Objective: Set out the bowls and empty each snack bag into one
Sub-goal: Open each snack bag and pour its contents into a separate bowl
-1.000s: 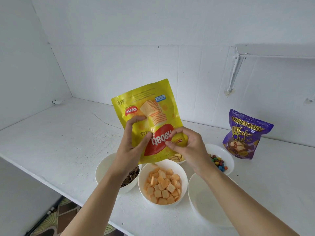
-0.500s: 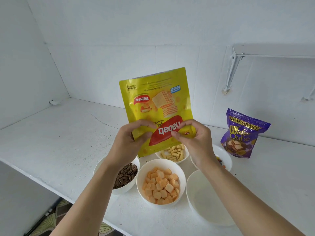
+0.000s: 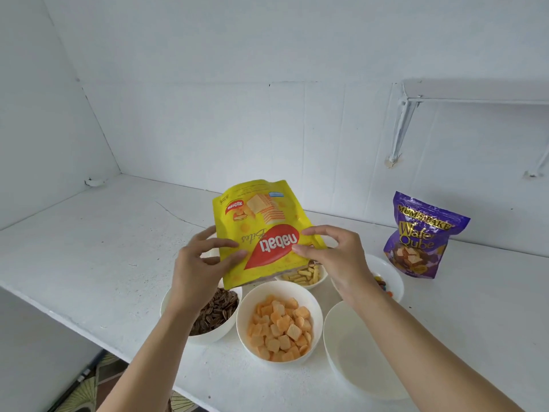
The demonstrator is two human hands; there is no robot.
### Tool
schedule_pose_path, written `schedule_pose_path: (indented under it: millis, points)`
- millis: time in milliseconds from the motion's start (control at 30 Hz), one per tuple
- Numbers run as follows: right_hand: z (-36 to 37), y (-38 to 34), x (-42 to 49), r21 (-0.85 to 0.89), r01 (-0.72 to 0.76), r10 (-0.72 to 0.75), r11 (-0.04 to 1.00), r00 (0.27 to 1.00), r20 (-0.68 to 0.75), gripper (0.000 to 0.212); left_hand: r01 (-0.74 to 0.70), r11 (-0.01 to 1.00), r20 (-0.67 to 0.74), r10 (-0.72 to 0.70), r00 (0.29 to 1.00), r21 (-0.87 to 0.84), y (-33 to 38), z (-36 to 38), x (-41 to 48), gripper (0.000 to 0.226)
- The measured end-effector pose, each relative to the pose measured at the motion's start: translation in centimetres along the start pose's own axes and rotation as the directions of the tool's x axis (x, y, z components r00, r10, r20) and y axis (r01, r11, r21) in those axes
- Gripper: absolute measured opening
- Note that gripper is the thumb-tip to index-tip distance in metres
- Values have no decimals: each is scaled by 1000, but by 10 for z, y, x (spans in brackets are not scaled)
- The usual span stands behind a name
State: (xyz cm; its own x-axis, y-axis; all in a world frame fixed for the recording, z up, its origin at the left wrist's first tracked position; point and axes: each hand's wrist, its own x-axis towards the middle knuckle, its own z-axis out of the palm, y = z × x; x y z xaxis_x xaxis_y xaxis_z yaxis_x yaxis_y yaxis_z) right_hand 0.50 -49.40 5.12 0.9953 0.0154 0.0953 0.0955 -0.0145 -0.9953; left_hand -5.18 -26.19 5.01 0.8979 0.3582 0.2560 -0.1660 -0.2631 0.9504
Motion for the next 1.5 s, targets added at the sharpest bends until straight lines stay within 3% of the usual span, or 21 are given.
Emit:
schedule_pose_path:
  millis: [200,433,567,700,867,1000,1133,1200,1333,1500]
  points:
    - [15,-16,-4,71,83,-84,994,997,2,24,-154,988,40,154,987,2,15,-19,-6,19]
    - [52,-39,-5,268,-64,32,961,992,122,10,-140,987,19,142,990,-75,34,-65,-17,13]
    - [84,-48,-5,411,-147,64,900,976,210,4,-211,970,30,216,976,-118,40,-96,-28,20]
    - [108,-56,-10,486,-188,13,854,940,340,26,-205,962,-12,206,978,-179,41,-122,-33,56]
    - [156,-69,-20,595,-335,-87,731,819,568,53,-249,938,-113,227,967,-243,47,-178,-41,53]
    - [222,-77,-39,517,-338,-118,786,740,662,50,-240,950,-191,202,960,-201,49,-242,-63,45]
    - [284,-73,-63,323,-88,-135,942,783,608,23,-178,984,-368,156,916,-27,38,-293,-78,12]
    - [309,-68,-75,223,44,-171,974,790,589,6,-140,988,-450,151,880,58,28,-316,-83,8]
    - [361,-50,-103,168,122,-198,978,798,570,17,-22,992,-557,89,826,126,3,-360,-101,10]
    - [406,-31,-129,237,-7,-148,972,762,630,39,92,975,-589,47,807,204,-31,-392,-122,30]
